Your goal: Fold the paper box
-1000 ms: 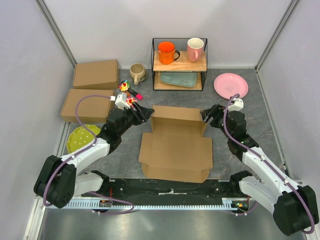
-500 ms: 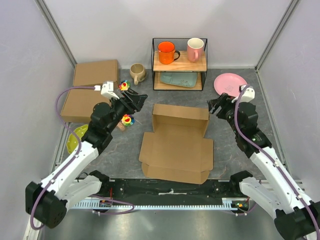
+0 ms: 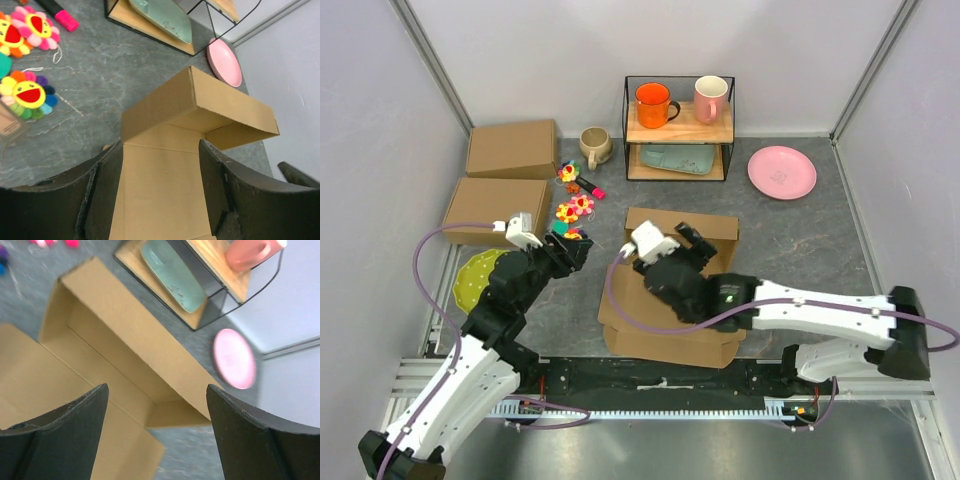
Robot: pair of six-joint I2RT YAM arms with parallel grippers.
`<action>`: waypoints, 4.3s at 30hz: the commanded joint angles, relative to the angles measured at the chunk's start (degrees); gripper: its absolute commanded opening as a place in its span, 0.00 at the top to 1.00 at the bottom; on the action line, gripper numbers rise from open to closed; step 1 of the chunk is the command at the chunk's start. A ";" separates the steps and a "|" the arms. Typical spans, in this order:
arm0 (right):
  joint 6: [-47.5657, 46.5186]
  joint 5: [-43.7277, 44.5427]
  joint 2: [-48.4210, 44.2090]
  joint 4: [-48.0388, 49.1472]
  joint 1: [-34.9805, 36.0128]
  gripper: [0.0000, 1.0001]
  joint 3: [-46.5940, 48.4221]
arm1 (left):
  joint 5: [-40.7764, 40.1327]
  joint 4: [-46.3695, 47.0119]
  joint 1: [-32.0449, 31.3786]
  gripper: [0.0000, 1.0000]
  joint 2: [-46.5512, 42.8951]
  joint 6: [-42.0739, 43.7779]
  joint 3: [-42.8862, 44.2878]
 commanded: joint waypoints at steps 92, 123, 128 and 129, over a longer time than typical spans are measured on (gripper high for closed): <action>98.67 -45.40 -27.01 -11.69 -30.09 1.00 -32.85 | -6.76 -6.17 -0.13 0.31 -7.62 2.89 10.46; 45.78 -35.75 -19.35 -6.34 -23.67 0.23 -12.37 | -15.89 -10.30 -0.04 0.28 -1.66 8.17 6.16; 39.26 -33.88 -21.65 0.78 -23.67 0.24 -15.00 | -18.79 -18.90 0.75 0.26 17.19 -0.77 11.50; 39.00 -33.97 -21.65 1.22 -23.58 0.24 -15.18 | -21.23 -21.35 1.10 0.27 19.78 -3.76 13.08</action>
